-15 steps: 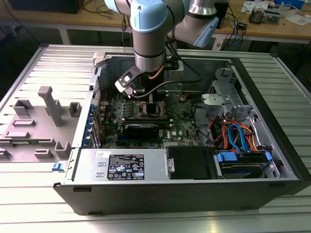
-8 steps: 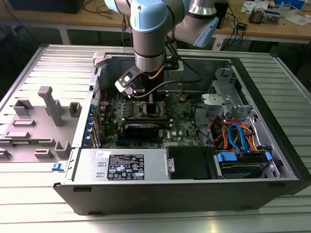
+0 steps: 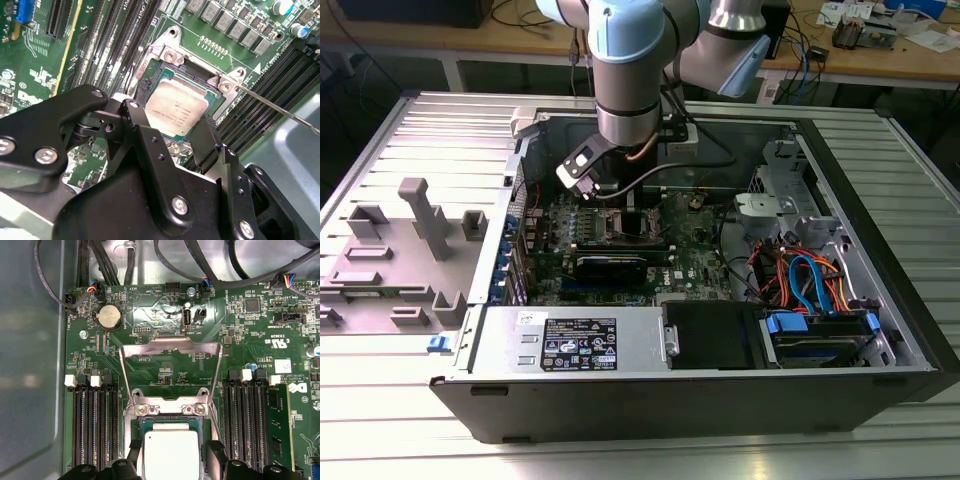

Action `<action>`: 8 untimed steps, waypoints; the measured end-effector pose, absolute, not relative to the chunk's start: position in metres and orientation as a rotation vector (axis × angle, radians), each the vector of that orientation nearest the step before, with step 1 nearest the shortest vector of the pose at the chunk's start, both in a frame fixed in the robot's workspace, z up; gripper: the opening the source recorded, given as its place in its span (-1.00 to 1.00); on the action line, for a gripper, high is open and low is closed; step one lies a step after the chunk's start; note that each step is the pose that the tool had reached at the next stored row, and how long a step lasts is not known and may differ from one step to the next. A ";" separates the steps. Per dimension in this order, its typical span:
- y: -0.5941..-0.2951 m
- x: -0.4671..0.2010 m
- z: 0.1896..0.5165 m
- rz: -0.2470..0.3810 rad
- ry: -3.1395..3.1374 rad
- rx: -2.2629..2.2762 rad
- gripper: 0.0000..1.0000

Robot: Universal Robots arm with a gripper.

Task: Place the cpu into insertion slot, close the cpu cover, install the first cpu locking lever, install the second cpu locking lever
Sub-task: 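Place the cpu into insertion slot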

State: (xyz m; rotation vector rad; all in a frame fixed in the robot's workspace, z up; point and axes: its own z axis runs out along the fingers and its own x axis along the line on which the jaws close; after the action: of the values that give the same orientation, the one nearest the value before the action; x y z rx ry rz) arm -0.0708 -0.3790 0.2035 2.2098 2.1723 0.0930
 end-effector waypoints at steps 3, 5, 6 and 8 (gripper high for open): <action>-0.379 -0.071 0.209 0.092 2.172 2.210 0.22; -0.379 -0.071 0.212 0.091 2.173 2.211 0.22; -0.379 -0.071 0.214 0.090 2.173 2.211 0.22; -0.379 -0.071 0.217 0.088 2.174 2.212 0.22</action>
State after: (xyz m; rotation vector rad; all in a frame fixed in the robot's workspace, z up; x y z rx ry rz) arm -0.0706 -0.3789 0.2170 2.2116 2.1740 0.0884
